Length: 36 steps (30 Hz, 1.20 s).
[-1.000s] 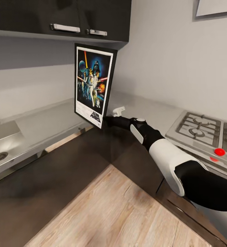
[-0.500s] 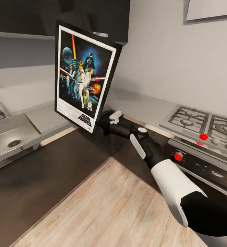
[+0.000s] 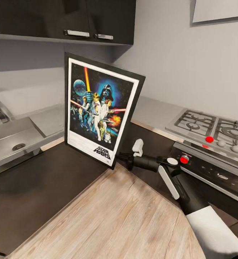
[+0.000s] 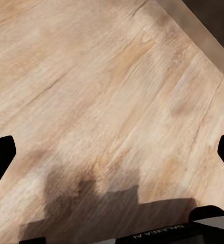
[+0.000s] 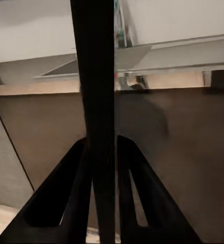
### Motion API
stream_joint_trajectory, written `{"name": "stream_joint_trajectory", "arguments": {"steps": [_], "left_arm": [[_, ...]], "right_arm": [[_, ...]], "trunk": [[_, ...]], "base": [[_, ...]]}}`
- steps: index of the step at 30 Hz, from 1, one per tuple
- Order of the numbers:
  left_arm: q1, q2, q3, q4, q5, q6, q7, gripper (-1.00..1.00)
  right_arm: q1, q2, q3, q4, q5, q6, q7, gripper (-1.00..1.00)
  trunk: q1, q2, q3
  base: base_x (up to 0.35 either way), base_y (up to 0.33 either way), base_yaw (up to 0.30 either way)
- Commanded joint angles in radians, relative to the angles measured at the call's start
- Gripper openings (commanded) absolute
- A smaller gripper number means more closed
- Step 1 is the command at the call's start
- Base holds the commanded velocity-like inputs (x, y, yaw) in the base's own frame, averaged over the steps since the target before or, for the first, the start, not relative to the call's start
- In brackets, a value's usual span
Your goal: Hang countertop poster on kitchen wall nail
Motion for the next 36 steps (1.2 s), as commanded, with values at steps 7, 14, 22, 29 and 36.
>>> {"name": "stream_joint_trajectory", "arguments": {"steps": [7,14,22,29,36], "left_arm": [[0.000,0.016,0.049,-0.001,-0.003,-0.002,-0.071,1.00],[0.000,0.020,0.052,-0.003,-0.006,-0.002,-0.078,1.00],[0.000,0.021,0.052,-0.004,-0.006,-0.002,-0.078,1.00],[0.000,0.021,0.050,-0.002,-0.007,-0.001,-0.078,1.00],[0.000,0.020,0.049,-0.002,-0.007,-0.001,-0.076,1.00]], "right_arm": [[0.143,-0.045,-0.046,-0.079,-0.014,0.003,0.100,-1.00],[0.270,-0.054,-0.165,-0.098,-0.007,0.007,0.145,-1.00],[0.284,-0.062,-0.216,-0.094,-0.006,0.007,0.149,-1.00],[0.286,-0.061,-0.219,-0.094,-0.007,0.004,0.148,-1.00],[0.286,-0.059,-0.217,-0.091,-0.007,0.002,0.146,-1.00]], "trunk": [[0.000,0.000,-0.001],[0.000,0.000,0.002],[0.000,0.000,0.015],[0.000,0.000,0.021],[0.000,0.000,0.026]], "base": [[-0.001,0.000,0.000],[0.000,0.000,0.000],[0.000,0.000,0.000],[0.000,0.000,0.000],[0.000,0.000,0.000]]}}
